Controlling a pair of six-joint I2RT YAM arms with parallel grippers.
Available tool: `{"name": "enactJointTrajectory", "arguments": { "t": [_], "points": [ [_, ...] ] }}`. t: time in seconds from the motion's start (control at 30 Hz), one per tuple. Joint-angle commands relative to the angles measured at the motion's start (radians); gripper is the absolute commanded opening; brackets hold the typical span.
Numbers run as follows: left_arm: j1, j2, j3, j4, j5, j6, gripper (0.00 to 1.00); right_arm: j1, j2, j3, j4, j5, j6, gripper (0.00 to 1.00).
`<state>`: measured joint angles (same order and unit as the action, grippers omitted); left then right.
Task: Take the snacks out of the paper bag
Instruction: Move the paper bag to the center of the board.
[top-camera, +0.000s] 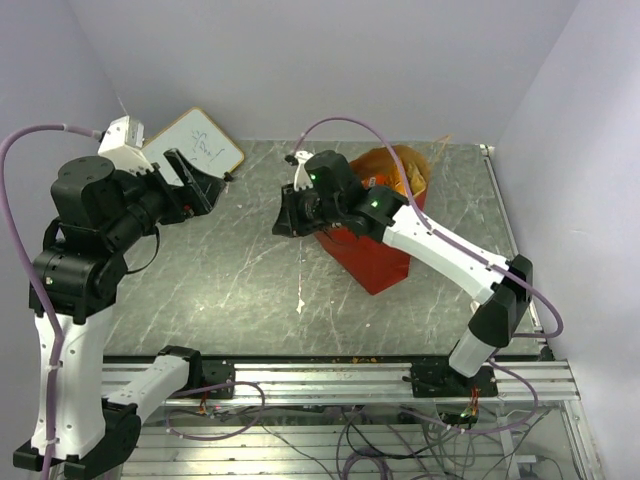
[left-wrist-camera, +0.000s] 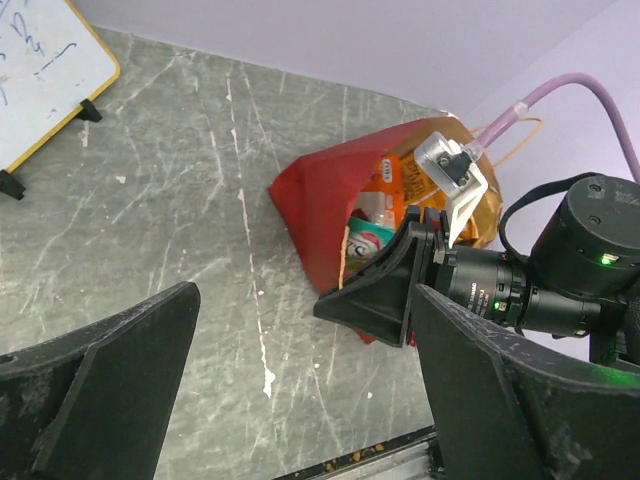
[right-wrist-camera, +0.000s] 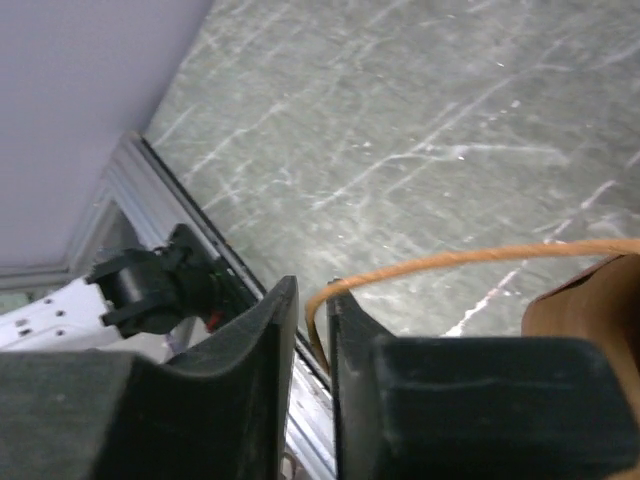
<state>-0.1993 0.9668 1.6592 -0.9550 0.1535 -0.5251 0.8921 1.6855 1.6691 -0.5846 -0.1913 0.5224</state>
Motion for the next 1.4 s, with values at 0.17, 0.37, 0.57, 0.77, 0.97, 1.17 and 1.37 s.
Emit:
{"name": "enactJointTrajectory", "arguments": {
  "t": [0.17, 0.37, 0.57, 0.77, 0.97, 1.17, 1.37],
  "points": [
    [-0.008, -0.002, 0.001, 0.025, 0.107, -0.033, 0.97, 0.027, -0.089, 0.155, -0.101, 0.161, 0.001, 0.63],
    [-0.008, 0.024, 0.002, 0.037, 0.142, -0.036, 0.97, -0.001, -0.210, 0.138, -0.258, 0.432, -0.062, 0.89],
    [-0.008, 0.066, -0.009, 0.047, 0.187, -0.038, 0.97, -0.206, -0.297, 0.082, -0.300, 0.516, -0.073, 0.96],
    [-0.008, 0.147, 0.013, 0.029, 0.239, -0.022, 0.99, -0.562, -0.213, 0.122, -0.314, 0.420, -0.064, 0.95],
    [-0.008, 0.199, -0.037, 0.087, 0.335, -0.072, 1.00, -0.876, -0.080, 0.139, -0.255, 0.175, 0.026, 0.92],
    [-0.008, 0.231, -0.098, 0.149, 0.437, -0.125, 0.98, -1.016, -0.020, 0.043, -0.044, -0.141, 0.030, 0.83],
    [-0.009, 0.231, -0.172, 0.250, 0.495, -0.211, 0.95, -1.032, 0.021, 0.006, 0.060, -0.288, 0.042, 0.68]
  ]
}}
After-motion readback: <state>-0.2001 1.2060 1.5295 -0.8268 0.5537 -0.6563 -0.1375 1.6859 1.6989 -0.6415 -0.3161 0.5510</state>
